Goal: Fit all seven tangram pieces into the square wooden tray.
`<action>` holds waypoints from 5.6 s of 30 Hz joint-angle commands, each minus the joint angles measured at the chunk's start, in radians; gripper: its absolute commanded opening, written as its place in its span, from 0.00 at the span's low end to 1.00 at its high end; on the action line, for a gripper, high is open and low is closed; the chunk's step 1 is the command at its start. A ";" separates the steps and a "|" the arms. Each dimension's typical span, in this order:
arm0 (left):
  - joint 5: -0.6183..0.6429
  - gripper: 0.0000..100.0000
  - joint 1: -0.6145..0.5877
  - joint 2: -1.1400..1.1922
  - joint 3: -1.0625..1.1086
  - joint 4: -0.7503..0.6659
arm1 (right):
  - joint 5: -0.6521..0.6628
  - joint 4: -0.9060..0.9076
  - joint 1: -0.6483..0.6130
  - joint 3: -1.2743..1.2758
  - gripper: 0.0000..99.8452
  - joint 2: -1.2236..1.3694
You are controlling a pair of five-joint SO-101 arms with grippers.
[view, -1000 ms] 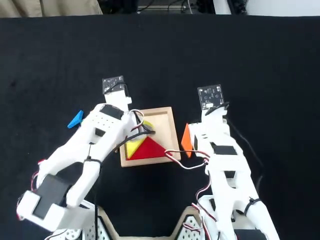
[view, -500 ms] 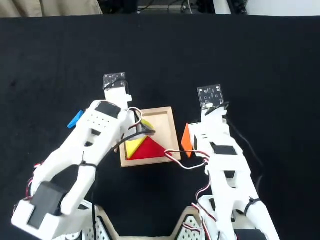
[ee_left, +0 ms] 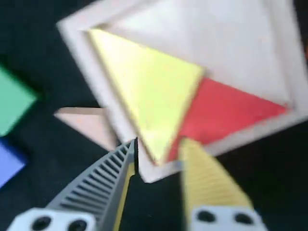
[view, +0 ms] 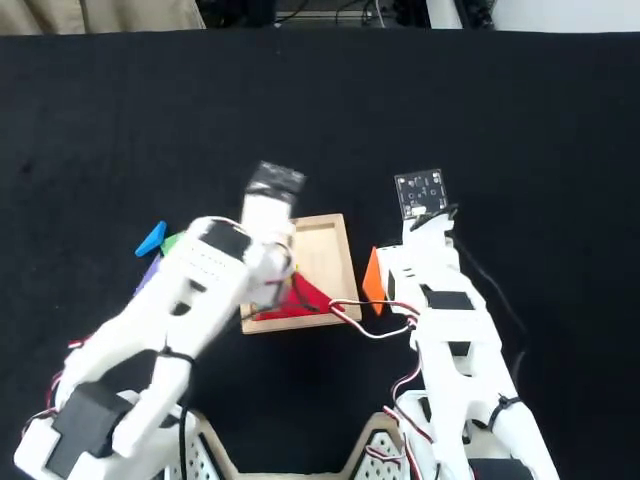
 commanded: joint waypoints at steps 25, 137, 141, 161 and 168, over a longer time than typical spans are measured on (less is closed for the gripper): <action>-0.003 0.06 0.062 0.008 0.104 -0.325 | 0.008 -0.017 -0.015 -0.025 0.01 -0.019; -0.092 0.06 -0.598 -1.007 0.842 -0.545 | 0.107 0.761 0.040 -0.398 0.15 -0.047; -0.092 0.06 -0.598 -1.007 0.842 -0.545 | 0.074 0.756 -0.020 -0.426 0.16 -0.044; -0.092 0.06 -0.598 -1.011 0.842 -0.545 | -0.460 0.870 -0.137 -1.003 0.26 0.811; -0.115 0.06 -0.544 -1.013 0.865 -0.586 | -0.466 0.833 -0.144 -0.957 0.26 0.819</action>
